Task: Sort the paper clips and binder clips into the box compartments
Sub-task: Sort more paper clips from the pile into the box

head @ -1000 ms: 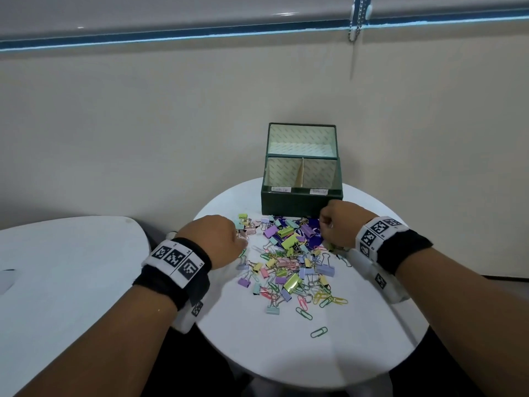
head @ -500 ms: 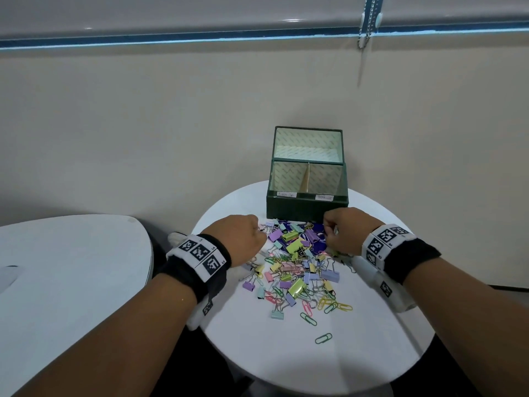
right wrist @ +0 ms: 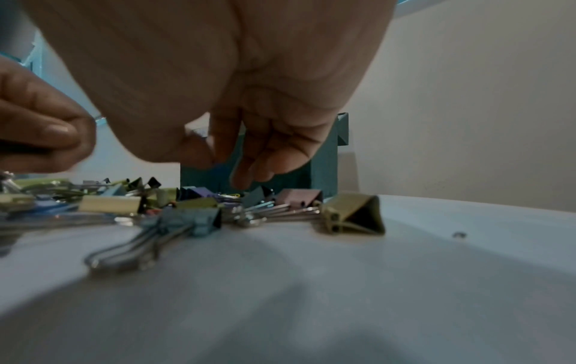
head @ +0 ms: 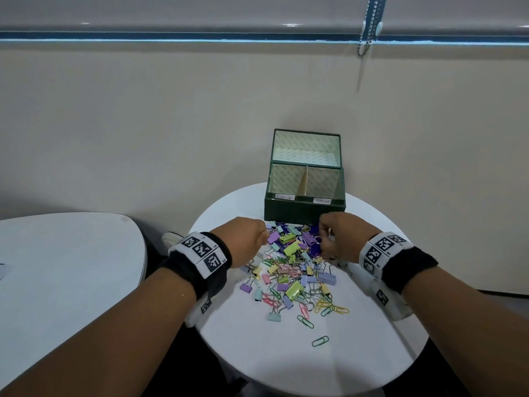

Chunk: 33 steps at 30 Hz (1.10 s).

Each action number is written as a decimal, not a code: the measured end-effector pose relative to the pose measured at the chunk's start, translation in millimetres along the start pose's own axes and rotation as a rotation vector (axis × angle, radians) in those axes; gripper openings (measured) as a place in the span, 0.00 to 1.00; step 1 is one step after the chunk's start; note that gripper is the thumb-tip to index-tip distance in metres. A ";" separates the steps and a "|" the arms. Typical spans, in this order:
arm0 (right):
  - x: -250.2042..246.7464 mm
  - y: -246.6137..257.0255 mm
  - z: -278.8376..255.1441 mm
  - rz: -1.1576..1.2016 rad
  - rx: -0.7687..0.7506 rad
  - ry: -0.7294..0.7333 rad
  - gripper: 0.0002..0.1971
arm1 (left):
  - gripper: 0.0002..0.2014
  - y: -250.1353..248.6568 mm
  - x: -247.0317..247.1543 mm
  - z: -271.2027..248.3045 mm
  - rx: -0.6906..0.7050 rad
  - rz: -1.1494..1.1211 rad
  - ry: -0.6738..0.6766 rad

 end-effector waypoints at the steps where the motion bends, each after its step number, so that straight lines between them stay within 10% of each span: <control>1: -1.3 -0.8 -0.8 0.018 0.022 -0.013 0.03 | 0.11 2.2 1.6 0.9 -0.015 -0.017 0.018; 13: 13.6 2.1 -9.5 0.000 0.127 0.244 0.06 | 0.14 -6.4 1.4 -6.7 0.047 0.098 0.071; 33: 17.4 10.2 -5.6 -0.062 -0.005 0.238 0.08 | 0.06 -12.4 -3.8 2.3 0.083 0.071 -0.082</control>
Point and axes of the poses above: each hand's wrist, its own z-axis towards the middle knuckle, its own x-axis out of the palm, y = z × x, the point moved 5 cm from there along z, towards the middle knuckle, and after that the axes turned 4 degrees about z, right-handed, at the moved point
